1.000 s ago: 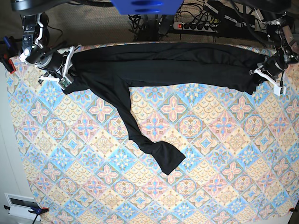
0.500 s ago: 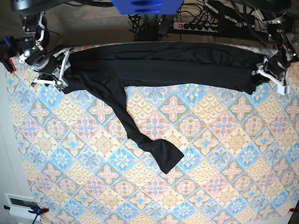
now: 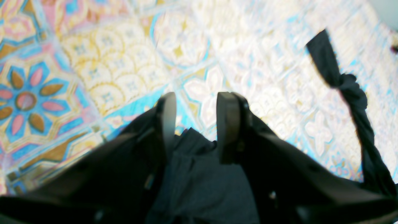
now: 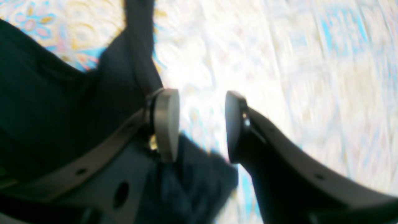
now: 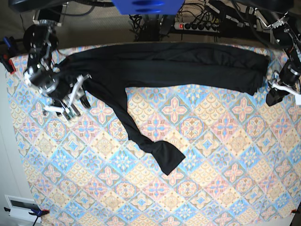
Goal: Layout the t-shirt on the table in an organized manner, then fold the t-shirt properly
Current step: 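Grasp the trailing black sleeve with the right gripper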
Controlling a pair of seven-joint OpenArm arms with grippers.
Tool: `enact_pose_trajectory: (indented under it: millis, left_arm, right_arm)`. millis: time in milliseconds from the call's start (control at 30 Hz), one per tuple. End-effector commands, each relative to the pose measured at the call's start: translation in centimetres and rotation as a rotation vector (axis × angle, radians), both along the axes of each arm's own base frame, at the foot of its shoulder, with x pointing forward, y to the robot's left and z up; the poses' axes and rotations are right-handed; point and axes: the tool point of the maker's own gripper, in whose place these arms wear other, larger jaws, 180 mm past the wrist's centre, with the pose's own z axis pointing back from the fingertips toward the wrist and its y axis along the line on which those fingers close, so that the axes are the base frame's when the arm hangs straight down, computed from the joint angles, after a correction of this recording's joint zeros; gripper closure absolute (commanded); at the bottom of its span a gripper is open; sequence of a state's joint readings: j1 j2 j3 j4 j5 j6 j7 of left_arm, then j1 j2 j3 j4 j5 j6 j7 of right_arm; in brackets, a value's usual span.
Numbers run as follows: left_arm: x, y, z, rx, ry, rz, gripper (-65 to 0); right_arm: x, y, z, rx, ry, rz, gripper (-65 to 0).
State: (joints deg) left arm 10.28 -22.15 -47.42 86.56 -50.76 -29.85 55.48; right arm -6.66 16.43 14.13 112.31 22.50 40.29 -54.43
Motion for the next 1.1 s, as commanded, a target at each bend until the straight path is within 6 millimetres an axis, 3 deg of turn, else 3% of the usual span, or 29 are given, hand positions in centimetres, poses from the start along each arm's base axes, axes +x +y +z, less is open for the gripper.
enact_pose_trajectory:
  millis: [0, 67, 167, 367, 533, 667, 867, 1067]
  left_arm:
    - [0.7, 0.4, 1.4, 0.023, -0.040, -0.001, -21.2]
    - [1.1, 0.1, 1.4, 0.012, -0.050, -0.002, -21.2]
    - [1.7, -1.4, 1.0, 0.004, -0.039, -0.050, -21.2]
    - [2.5, -3.6, 1.9, 0.023, -0.066, -0.106, -21.2]
    - [2.6, -3.8, 1.9, 0.019, -0.069, -0.108, -21.2]
    - [2.6, -3.8, 1.9, 0.019, -0.069, -0.108, -21.2]
    - [2.6, -3.8, 1.9, 0.019, -0.069, -0.108, -21.2]
    - [2.5, -3.8, 1.9, 0.018, -0.068, -0.107, -21.2]
  right_arm:
    - [1.7, 0.9, 1.7, 0.036, -0.067, 0.013, -23.3]
    - [3.2, 2.4, 2.0, 0.080, -0.078, 0.027, -23.4]
    - [4.5, 3.6, 0.7, 0.142, -0.038, 0.016, -23.5]
    - [5.4, 5.7, -2.2, 0.241, 0.053, 0.001, -23.5]
    - [6.5, 8.0, -3.5, 0.250, 0.106, 0.060, -23.5]
    - [7.3, 8.2, -4.0, 0.182, 0.096, 0.078, -23.5]
    - [6.4, 9.1, -6.8, 0.069, 0.142, 0.130, -23.5]
    - [6.3, 10.1, -6.7, 0.083, 0.128, 0.156, -23.5]
